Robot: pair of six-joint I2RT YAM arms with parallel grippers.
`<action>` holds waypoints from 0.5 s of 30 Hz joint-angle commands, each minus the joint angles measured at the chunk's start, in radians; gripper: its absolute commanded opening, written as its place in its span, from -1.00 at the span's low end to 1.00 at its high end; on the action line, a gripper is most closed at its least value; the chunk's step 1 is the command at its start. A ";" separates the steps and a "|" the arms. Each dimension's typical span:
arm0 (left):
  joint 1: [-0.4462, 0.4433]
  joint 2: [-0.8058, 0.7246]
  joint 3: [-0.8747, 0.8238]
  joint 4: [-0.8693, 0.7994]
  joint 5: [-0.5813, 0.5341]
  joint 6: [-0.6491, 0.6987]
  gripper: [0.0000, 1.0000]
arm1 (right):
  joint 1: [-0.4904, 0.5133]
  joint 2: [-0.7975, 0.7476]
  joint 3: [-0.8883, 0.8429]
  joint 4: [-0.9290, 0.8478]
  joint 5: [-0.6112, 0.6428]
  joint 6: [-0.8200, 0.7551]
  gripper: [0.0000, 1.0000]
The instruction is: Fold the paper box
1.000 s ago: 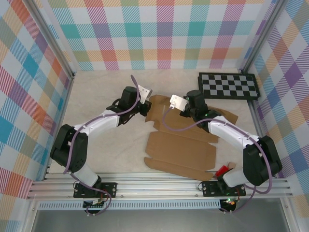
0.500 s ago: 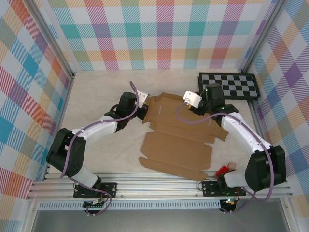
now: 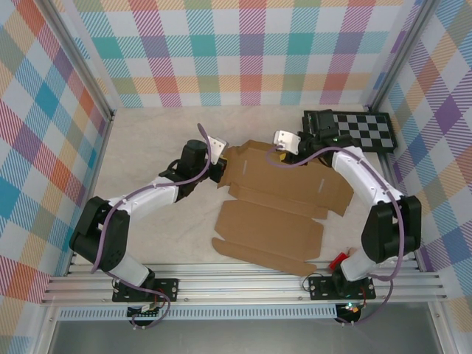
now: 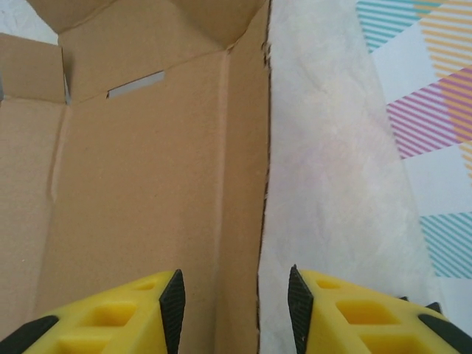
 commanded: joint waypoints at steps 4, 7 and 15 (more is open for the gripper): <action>-0.006 -0.036 -0.010 0.042 0.017 0.022 -1.00 | -0.005 0.023 0.041 -0.043 -0.023 -0.049 -0.21; -0.006 -0.033 -0.006 0.045 0.017 0.010 -1.00 | -0.003 0.028 0.043 -0.042 -0.033 -0.038 -0.42; -0.007 -0.021 0.017 0.052 -0.031 -0.085 -1.00 | 0.091 -0.066 -0.188 0.231 0.150 -0.135 -0.99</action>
